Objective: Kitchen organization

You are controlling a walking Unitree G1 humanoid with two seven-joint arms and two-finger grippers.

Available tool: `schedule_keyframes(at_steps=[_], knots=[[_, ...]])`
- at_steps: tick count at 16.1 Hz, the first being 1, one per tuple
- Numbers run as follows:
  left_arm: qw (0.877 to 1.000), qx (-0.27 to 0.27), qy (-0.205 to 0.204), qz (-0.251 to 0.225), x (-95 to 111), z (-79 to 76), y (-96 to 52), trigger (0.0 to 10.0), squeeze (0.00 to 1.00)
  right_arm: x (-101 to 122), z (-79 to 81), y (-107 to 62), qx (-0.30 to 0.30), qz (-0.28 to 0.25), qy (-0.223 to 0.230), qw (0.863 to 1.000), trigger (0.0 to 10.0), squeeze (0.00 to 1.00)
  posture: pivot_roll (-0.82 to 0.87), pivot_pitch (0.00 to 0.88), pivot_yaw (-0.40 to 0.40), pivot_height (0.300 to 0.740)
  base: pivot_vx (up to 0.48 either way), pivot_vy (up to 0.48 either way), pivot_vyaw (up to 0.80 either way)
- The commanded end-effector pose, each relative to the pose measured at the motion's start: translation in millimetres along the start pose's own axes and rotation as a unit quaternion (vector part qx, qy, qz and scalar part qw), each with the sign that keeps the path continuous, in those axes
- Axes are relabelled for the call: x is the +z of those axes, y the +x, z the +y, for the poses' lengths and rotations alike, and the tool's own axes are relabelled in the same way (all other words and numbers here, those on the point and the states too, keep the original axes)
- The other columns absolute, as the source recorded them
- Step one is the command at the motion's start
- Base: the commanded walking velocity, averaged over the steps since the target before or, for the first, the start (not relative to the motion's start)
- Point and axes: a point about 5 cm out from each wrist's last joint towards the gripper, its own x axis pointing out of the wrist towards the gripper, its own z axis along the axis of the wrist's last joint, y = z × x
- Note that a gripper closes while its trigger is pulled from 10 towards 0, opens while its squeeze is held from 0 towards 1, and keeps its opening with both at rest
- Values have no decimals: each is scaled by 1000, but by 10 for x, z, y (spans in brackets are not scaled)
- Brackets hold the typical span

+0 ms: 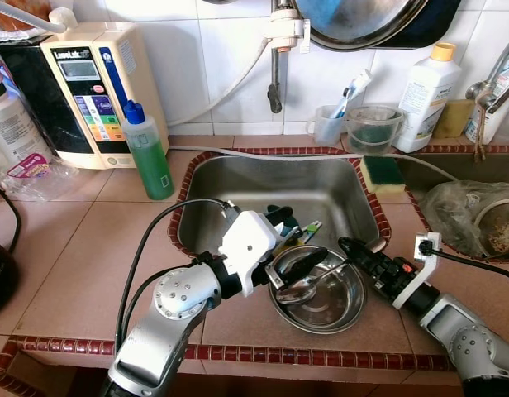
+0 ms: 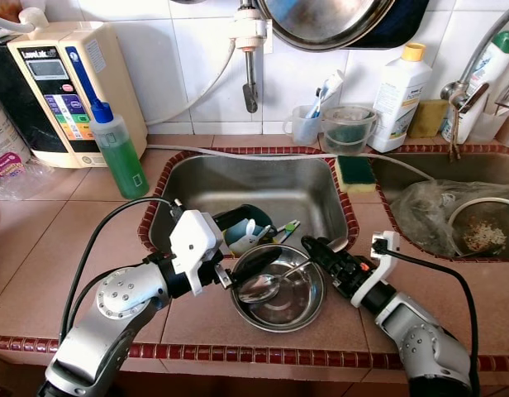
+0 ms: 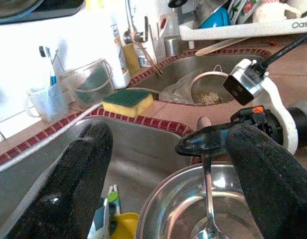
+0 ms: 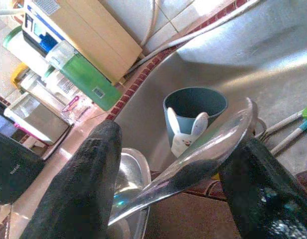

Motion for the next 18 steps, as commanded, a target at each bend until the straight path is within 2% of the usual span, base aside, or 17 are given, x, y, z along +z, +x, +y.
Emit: schedule_keyframes(at_steps=[1, 9, 18], knots=[[1000, -9, -2, -2, 21, -29, -1, 10000, 0, 38, 28, -15, 9, -9, 2, 1000, 0, 0, -172, 0, 73, 740, 0, 0, 0], [1000, -24, 3, 11, -8, -25, -74, 10000, 0, 109, 27, 19, 19, -18, 7, 1000, 0, 0, -162, 0, 70, 740, 0, 0, 0], [1000, -22, -2, 11, -9, -44, -67, 10000, 0, 146, 40, 72, 27, -30, 13, 999, 0, 0, -158, 1, 69, 740, 0, 0, 0]])
